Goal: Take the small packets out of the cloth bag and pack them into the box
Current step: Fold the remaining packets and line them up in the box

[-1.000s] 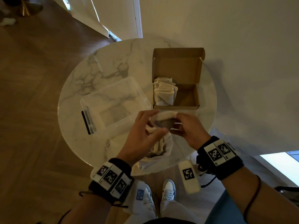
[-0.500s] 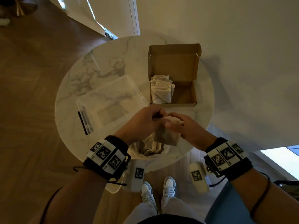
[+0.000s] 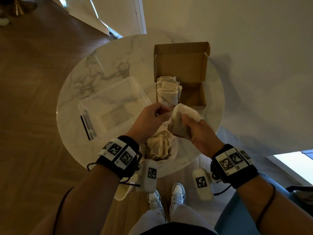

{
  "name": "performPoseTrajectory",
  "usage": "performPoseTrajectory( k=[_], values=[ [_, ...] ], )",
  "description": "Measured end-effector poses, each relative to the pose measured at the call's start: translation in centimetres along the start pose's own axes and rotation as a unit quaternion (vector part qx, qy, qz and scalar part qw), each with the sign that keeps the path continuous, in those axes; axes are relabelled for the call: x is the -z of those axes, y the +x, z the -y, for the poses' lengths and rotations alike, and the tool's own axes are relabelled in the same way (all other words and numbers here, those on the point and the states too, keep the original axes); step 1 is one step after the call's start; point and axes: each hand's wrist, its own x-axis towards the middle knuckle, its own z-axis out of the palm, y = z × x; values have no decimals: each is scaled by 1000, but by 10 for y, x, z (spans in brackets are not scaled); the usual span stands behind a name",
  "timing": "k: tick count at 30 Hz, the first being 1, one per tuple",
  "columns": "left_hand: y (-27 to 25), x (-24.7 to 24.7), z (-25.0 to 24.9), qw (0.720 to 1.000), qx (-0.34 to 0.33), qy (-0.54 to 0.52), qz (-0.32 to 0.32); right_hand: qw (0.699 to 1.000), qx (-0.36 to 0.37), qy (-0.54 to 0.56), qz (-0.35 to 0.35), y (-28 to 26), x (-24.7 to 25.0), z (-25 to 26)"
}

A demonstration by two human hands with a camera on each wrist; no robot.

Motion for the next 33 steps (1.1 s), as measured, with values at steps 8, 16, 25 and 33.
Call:
performPoseTrajectory(
  k=[8, 16, 25, 33],
  values=[
    [-31, -46, 76, 915, 53, 390, 85, 995, -7, -49, -89, -2, 19, -4],
    [-37, -55, 86, 930, 11, 366, -8, 991, -40, -12, -128, 2, 19, -1],
    [-44, -6, 47, 974, 90, -195, -66, 983, -109, -63, -133, -5, 4, -19],
    [-36, -3, 36, 972, 79, -212, -67, 970, -215, 91, -63, -10, -31, -32]
  ],
)
